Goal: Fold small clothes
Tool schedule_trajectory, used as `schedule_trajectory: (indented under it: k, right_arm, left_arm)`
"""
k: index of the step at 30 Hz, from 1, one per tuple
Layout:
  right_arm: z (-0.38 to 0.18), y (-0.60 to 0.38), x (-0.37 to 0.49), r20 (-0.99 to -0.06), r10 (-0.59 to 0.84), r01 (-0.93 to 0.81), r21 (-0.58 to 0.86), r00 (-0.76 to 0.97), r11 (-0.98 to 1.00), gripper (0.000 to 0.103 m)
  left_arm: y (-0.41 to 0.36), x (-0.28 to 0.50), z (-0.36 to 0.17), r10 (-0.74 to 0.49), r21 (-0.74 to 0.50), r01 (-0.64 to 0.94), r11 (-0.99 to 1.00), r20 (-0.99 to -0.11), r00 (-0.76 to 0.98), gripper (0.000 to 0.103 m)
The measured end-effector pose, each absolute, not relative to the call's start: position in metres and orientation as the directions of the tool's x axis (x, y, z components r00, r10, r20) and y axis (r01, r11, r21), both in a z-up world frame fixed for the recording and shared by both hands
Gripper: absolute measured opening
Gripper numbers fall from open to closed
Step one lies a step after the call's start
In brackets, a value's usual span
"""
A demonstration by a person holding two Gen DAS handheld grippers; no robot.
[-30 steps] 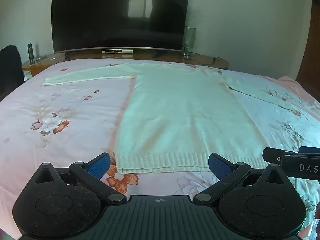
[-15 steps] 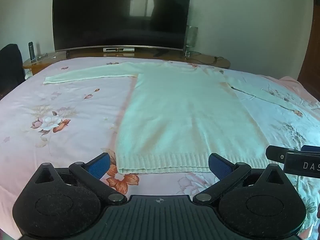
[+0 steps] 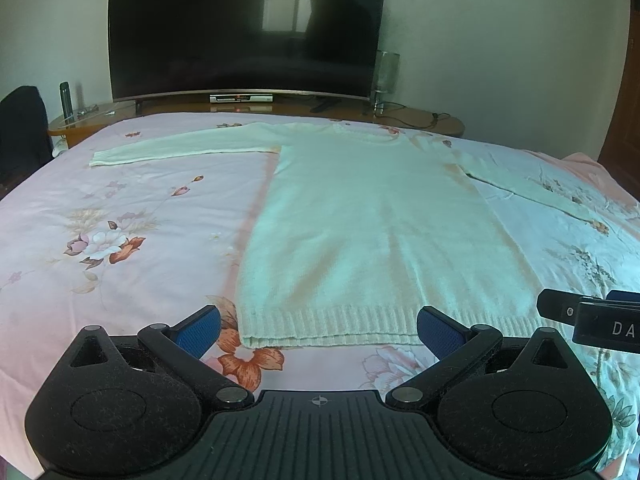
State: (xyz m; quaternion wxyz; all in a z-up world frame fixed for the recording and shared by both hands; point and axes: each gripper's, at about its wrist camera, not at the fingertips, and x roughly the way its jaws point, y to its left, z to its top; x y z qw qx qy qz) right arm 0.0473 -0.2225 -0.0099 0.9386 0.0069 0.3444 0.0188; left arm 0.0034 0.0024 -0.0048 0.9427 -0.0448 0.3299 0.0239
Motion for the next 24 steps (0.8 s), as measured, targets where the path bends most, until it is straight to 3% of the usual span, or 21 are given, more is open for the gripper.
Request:
schedule_trajectory:
  k: [24]
  right_arm:
    - [-0.0091,-0.2190,0.0477,-0.640,0.037,-0.026,0.026,0.768,0.999,0.103]
  left_arm:
    - [0.0117,0.0053,-0.0057,0.024,-0.064,-0.082,0.995,-0.624,0.781,0.103]
